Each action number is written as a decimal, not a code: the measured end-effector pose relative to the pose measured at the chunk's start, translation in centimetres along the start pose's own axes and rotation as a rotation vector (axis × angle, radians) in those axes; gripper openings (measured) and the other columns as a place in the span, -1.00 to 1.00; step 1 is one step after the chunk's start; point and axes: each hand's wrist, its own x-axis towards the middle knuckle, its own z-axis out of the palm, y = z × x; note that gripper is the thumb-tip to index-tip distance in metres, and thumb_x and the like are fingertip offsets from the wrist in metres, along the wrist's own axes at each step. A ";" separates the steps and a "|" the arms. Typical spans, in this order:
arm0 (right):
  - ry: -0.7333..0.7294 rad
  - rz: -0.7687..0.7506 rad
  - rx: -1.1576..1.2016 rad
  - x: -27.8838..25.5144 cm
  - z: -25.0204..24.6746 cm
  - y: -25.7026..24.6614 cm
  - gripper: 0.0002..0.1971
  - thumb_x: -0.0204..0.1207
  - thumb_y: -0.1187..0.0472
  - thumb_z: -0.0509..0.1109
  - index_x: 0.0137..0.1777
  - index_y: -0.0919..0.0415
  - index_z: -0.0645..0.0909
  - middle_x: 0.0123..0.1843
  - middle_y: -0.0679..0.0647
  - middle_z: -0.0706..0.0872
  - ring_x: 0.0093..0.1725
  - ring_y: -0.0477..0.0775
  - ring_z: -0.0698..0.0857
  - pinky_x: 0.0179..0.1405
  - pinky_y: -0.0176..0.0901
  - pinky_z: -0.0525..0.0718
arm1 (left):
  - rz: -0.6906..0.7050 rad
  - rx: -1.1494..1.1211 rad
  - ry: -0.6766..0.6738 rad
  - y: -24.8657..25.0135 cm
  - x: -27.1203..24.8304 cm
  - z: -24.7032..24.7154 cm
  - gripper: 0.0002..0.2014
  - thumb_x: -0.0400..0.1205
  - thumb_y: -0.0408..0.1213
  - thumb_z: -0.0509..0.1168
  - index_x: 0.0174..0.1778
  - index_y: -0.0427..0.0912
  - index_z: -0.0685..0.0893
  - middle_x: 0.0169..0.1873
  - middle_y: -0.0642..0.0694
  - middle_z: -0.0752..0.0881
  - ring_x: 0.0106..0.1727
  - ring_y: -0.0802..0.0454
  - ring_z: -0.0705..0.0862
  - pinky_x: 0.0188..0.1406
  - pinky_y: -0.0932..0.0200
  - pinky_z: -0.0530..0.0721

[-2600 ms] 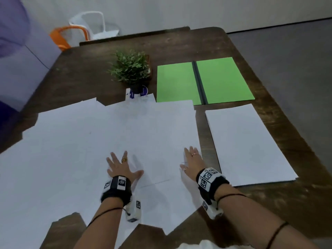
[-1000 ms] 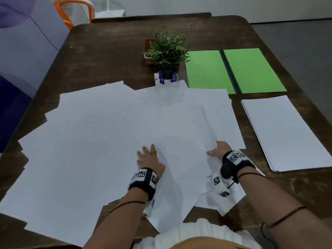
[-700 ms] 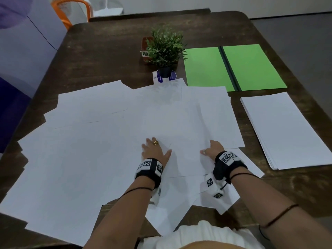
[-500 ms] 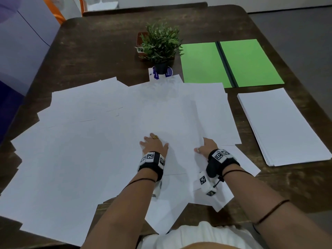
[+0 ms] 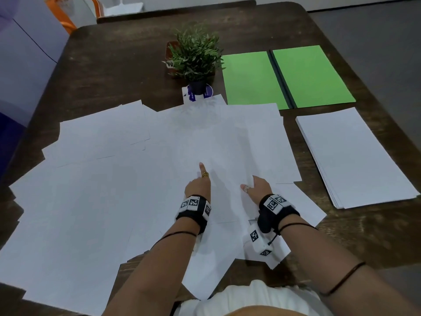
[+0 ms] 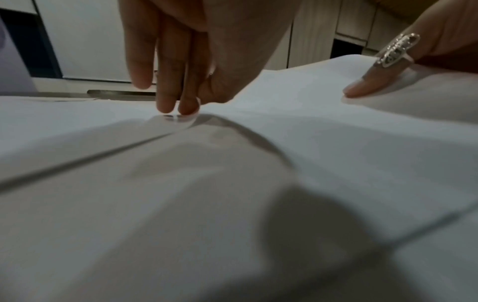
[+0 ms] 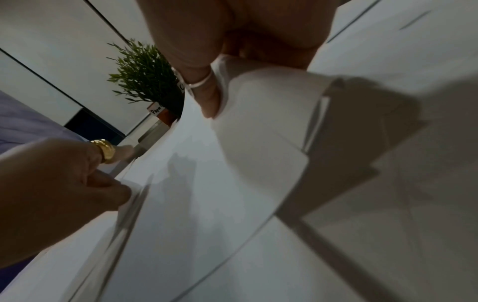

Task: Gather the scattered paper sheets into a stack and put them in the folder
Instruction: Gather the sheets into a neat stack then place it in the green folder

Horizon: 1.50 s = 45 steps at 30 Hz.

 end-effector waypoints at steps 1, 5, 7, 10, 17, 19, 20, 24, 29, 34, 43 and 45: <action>0.000 0.000 -0.009 0.0 0.0 -0.1 -0.56 0.59 0.15 0.34 0.40 0.35 0.47 0.38 0.23 0.59 0.38 0.22 0.53 0.30 -0.17 0.42 | 0.017 0.010 -0.003 0.0 -0.1 -0.2 -0.13 0.58 -0.49 0.20 0.62 -0.28 -0.31 0.02 -0.20 0.66 0.00 -0.11 0.65 -0.10 0.12 0.56; 0.007 -0.014 0.020 0.4 -0.7 -0.4 -0.40 0.58 0.18 0.37 0.55 0.38 0.28 0.53 0.25 0.42 0.53 0.21 0.38 0.50 -0.10 0.30 | 0.054 -0.185 0.097 0.2 -0.5 -1.2 -0.27 0.65 -0.46 0.06 0.65 -0.06 -0.19 -0.26 -0.12 0.52 -0.21 -0.09 0.51 -0.09 0.12 0.52; 0.020 -0.041 0.072 1.0 -1.3 -0.2 -0.41 0.58 0.21 0.36 0.55 0.37 0.29 0.52 0.26 0.43 0.52 0.21 0.40 0.52 -0.06 0.33 | 0.185 -0.429 0.143 1.3 -1.1 -1.1 -0.39 0.67 -0.44 0.08 0.65 -0.10 0.08 -0.18 -0.14 0.62 -0.06 -0.15 0.62 0.36 0.02 0.42; 0.007 -0.043 0.197 1.5 -2.6 0.0 -0.58 0.63 0.21 0.29 0.42 0.40 0.45 0.42 0.27 0.55 0.41 0.23 0.52 0.45 0.00 0.43 | 0.424 -0.675 0.064 2.4 -2.6 0.8 -0.78 0.66 -0.30 0.23 0.10 -0.34 0.68 0.52 -0.06 0.41 0.42 -0.04 0.54 0.55 -0.27 0.09; -0.182 0.037 0.224 1.0 -3.4 0.2 -0.42 0.36 -0.06 0.53 0.30 0.24 0.57 0.28 0.11 0.66 0.26 0.17 0.62 0.31 -0.05 0.53 | 0.199 -1.242 -0.328 1.5 -5.0 3.6 -0.68 0.63 -0.20 0.29 0.30 -0.14 0.58 -0.02 -0.24 0.79 0.02 0.00 0.76 0.26 0.00 0.61; -0.127 0.011 0.048 1.0 -2.4 0.1 -0.51 0.32 0.10 0.61 0.22 0.24 0.60 0.19 0.13 0.70 0.20 0.18 0.65 0.14 -0.15 0.55 | 0.114 -1.289 -0.236 1.1 -5.0 3.2 -0.83 0.65 -0.36 0.26 0.13 -0.22 0.65 -0.20 -0.23 0.80 -0.16 -0.04 0.79 0.07 0.02 0.70; -0.098 0.003 -0.022 0.9 -1.9 -0.1 -0.53 0.32 0.17 0.61 0.20 0.26 0.60 0.19 0.14 0.71 0.19 0.18 0.65 0.11 -0.17 0.56 | 0.097 -1.265 -0.175 0.8 -4.9 2.9 -0.86 0.64 -0.42 0.25 0.07 -0.25 0.66 -0.26 -0.22 0.79 -0.23 0.01 0.78 -0.04 0.10 0.72; 0.019 -0.083 -0.026 0.4 -1.4 -0.3 -0.61 0.35 0.34 0.54 0.19 0.30 0.62 0.15 0.20 0.73 0.14 0.19 0.68 0.06 -0.23 0.57 | -0.023 -1.114 0.191 -1.2 -3.4 2.1 -0.77 0.56 -0.47 0.33 0.10 -0.17 0.65 -0.05 -0.20 0.74 -0.07 -0.01 0.72 -0.15 0.41 0.58; 0.110 -0.183 0.466 -1.7 -5.5 -0.4 -0.64 0.34 0.51 0.52 0.15 0.40 0.63 0.04 0.22 0.72 -0.01 0.11 0.68 -0.17 -0.35 0.71 | -0.346 -1.064 0.430 -5.4 -1.2 -0.4 0.02 0.34 -0.05 0.58 0.61 -0.25 0.15 0.55 -0.23 0.26 0.57 -0.11 0.25 0.53 0.11 0.23; 0.153 -0.192 0.754 -3.0 -9.3 -1.0 -0.70 0.30 0.57 0.51 0.00 0.33 0.64 -0.07 0.20 0.75 -0.19 0.07 0.72 -0.15 -0.23 0.76 | -0.222 -1.490 0.364 -6.4 0.3 -3.5 0.37 -0.06 0.37 0.57 0.61 -0.14 0.11 0.51 -0.24 0.37 0.49 -0.13 0.43 0.49 -0.14 0.39; 0.167 -0.245 0.574 -2.9 -11.1 -1.9 -0.69 0.31 0.47 0.56 0.03 0.24 0.68 0.09 0.24 0.76 0.01 0.13 0.74 0.12 0.03 0.68 | 0.187 -1.527 0.452 -1.7 -1.9 -10.4 -0.75 0.36 -0.52 0.54 -0.14 -0.16 0.71 -0.30 0.09 0.79 -0.30 0.26 0.75 -0.22 0.25 0.68; 0.230 -0.271 0.529 -3.0 -11.8 -2.9 -0.64 0.31 0.48 0.56 0.13 0.37 0.66 0.04 0.14 0.75 0.02 0.05 0.69 0.03 -0.15 0.63 | 0.184 -1.558 0.487 -1.0 -1.9 -10.9 -0.78 0.39 -0.53 0.51 -0.12 -0.21 0.71 -0.28 0.07 0.78 -0.32 0.29 0.74 -0.22 0.29 0.68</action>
